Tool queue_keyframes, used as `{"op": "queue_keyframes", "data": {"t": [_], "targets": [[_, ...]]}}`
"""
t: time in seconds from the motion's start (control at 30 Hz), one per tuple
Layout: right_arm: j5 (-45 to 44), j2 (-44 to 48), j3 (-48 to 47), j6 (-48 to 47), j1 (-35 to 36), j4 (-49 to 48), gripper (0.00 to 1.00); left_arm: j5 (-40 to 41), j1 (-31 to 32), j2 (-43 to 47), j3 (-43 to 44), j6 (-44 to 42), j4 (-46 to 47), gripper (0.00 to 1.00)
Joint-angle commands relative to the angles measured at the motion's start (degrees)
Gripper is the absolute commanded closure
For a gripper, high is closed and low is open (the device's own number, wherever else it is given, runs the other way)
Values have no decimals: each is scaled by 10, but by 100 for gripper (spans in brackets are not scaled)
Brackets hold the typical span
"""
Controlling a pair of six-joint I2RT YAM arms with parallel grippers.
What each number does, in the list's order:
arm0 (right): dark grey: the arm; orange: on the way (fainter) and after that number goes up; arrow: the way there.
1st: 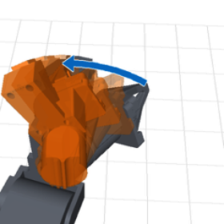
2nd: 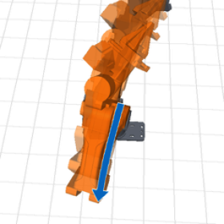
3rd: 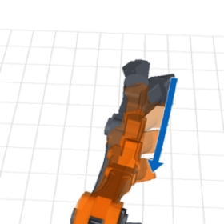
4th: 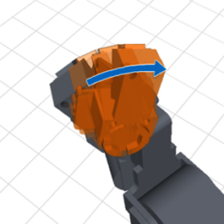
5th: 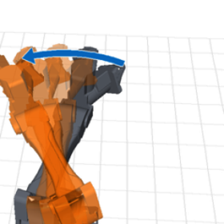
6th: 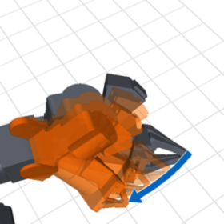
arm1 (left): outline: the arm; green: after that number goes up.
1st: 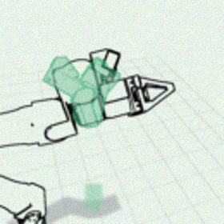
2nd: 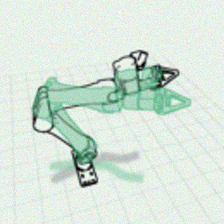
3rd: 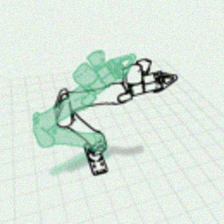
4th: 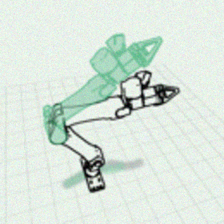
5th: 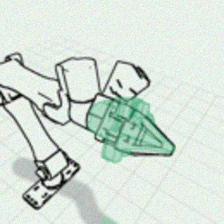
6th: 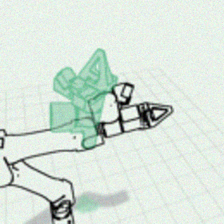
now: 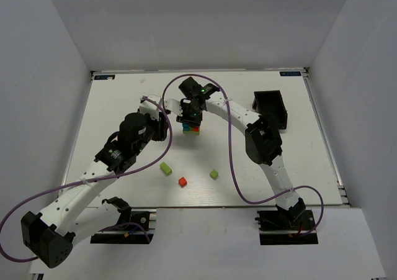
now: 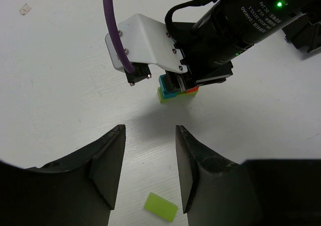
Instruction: Build the wood block tower
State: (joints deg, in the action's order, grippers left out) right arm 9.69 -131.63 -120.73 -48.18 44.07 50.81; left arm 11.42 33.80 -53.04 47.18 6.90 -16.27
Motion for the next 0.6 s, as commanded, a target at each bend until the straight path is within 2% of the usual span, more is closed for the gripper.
{"op": "queue_keyframes", "data": {"t": [0.0, 0.57], "targets": [[-1, 1, -14, -1, 4, -12, 63, -3, -3, 13, -6, -3, 6, 45], [-1, 1, -10, -2, 4, -16, 56, -3, -3, 13, -6, -3, 6, 45]]}}
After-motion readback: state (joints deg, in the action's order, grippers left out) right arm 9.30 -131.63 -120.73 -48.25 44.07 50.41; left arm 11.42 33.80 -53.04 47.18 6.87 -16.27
